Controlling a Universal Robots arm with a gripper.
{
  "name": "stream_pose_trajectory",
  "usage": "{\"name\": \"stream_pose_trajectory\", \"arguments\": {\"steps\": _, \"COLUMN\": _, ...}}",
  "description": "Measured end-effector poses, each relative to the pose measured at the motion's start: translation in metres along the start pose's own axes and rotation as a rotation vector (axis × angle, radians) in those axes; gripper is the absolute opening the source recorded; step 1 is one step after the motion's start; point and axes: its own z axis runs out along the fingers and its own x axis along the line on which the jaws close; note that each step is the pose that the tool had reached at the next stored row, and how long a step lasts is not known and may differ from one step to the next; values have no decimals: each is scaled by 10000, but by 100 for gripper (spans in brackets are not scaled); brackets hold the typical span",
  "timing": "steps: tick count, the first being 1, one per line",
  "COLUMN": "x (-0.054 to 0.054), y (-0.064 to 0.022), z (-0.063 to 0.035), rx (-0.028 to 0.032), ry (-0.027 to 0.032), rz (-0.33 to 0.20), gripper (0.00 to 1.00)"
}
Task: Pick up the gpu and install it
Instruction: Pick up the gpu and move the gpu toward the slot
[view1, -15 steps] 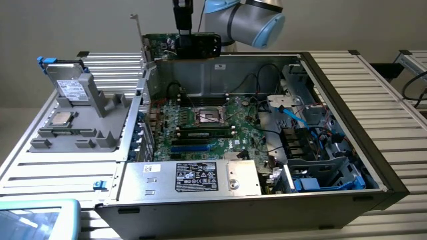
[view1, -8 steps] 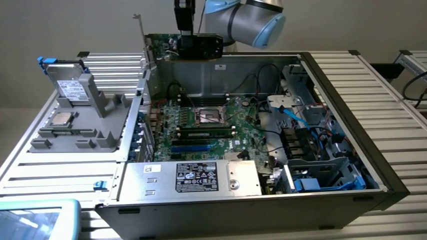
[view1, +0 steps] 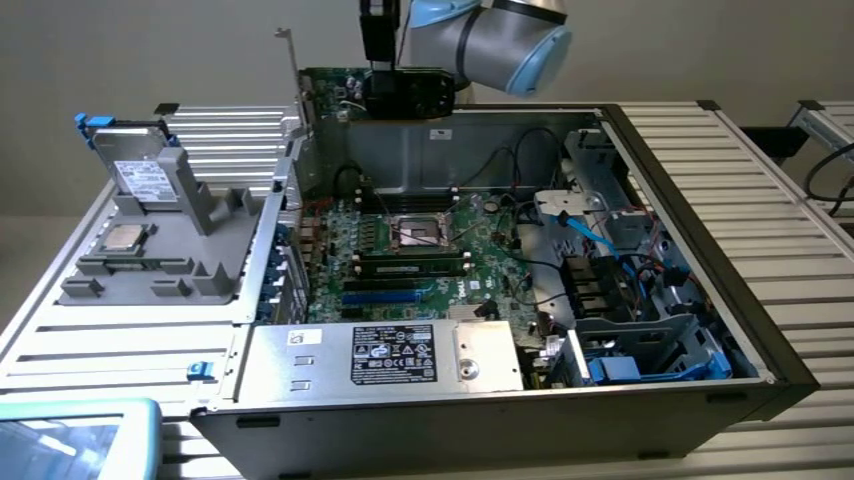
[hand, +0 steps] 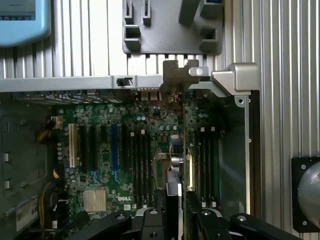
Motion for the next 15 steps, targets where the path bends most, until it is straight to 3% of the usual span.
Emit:
{"name": "stream_pose_trajectory", "arguments": {"steps": 6, "x": -3, "y": -126, "z": 2, "rx": -1, "ry": 2, "rz": 16, "gripper": 27}}
{"name": "stream_pose_trajectory", "arguments": {"steps": 15, "x": 114, "y": -138, "z": 9, "rx": 2, "ry": 1, "rz": 163, "gripper": 27}}
